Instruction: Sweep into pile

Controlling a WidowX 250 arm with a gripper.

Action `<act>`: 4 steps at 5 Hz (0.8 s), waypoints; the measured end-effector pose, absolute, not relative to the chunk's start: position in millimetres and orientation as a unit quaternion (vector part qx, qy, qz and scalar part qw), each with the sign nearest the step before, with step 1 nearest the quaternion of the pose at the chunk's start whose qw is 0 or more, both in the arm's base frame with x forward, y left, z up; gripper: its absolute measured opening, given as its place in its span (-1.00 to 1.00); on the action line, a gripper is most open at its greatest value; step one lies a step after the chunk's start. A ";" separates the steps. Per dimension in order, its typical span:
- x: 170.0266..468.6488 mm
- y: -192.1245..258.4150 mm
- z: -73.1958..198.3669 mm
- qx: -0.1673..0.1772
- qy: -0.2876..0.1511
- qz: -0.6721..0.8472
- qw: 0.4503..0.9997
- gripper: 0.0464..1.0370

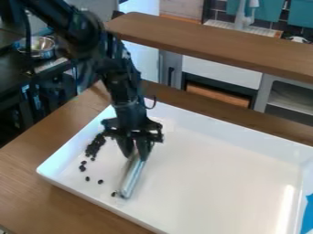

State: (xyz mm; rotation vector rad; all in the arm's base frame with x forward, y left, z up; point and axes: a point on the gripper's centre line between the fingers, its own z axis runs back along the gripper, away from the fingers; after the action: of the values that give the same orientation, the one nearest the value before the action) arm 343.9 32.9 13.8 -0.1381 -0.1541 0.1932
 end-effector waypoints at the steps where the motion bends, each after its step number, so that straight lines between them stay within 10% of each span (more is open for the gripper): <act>1: 349.2 52.9 2.8 -0.025 -0.069 0.070 0.995 -0.38; 4: 361.7 97.5 3.9 0.084 -0.076 0.017 0.993 -0.38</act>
State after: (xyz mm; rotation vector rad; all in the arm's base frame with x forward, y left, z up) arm 361.7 97.5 3.9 0.1690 -0.1525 0.0337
